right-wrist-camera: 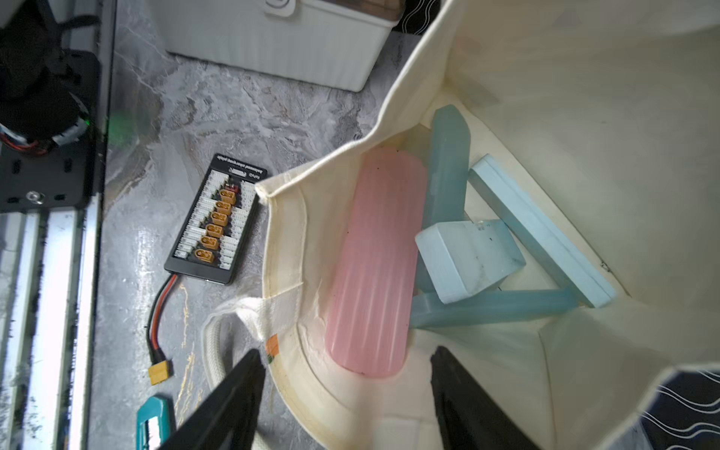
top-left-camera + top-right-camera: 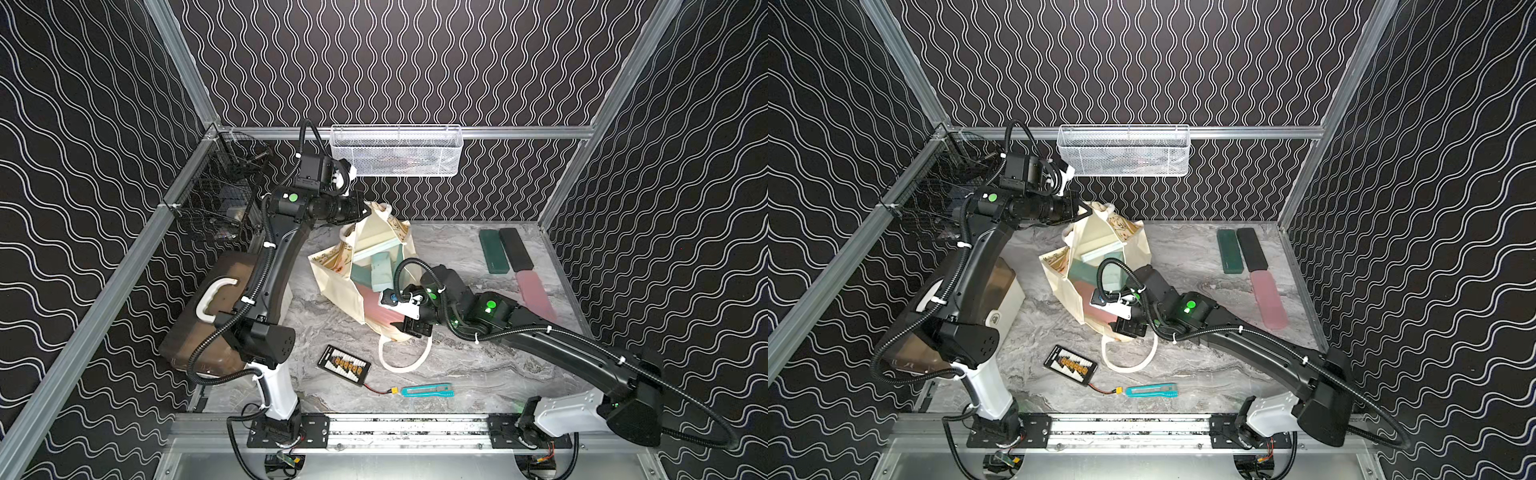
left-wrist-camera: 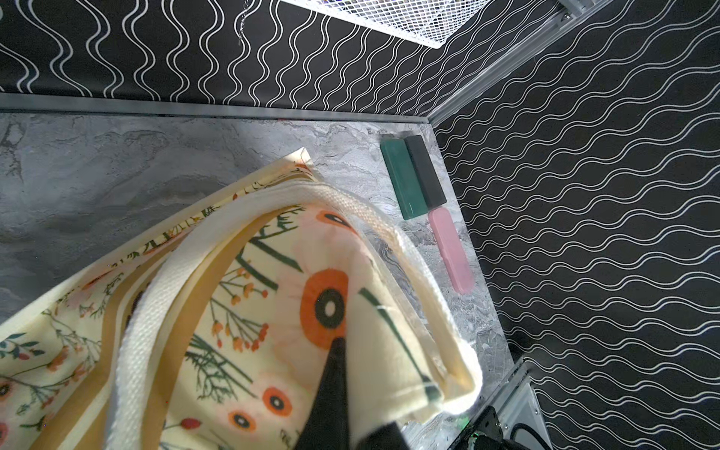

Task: Take out the pencil case from the canvas bag
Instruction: Pick up the pencil case from the canvas bag.

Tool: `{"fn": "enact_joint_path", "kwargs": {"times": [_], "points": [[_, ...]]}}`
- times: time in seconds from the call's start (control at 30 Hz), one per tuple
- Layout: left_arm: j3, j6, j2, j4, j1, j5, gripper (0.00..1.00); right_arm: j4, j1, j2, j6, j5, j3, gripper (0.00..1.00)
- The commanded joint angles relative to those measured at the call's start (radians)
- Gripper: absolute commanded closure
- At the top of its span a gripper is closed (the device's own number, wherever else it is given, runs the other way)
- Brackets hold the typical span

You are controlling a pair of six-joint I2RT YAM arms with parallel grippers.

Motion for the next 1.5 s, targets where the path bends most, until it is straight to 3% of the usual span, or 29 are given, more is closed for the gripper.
{"fn": "enact_joint_path", "kwargs": {"times": [0.0, 0.6, 1.13, 1.47], "points": [[0.005, 0.03, -0.01, 0.089, 0.001, 0.061, 1.0, 0.03, 0.003, 0.06, -0.078, 0.065, 0.021, 0.33], [0.031, 0.061, -0.011, 0.044, 0.0, 0.107, 1.0, 0.18, 0.004, 0.334, -0.25, 0.385, 0.118, 0.39], [-0.004, 0.045, -0.031, 0.056, -0.002, 0.135, 1.0, 0.291, 0.005, 0.466, -0.319, 0.453, 0.184, 0.37], [0.011, 0.04, -0.028, 0.042, -0.003, 0.146, 1.0, 0.289, -0.007, 0.518, -0.309, 0.464, 0.228, 0.54]]}}
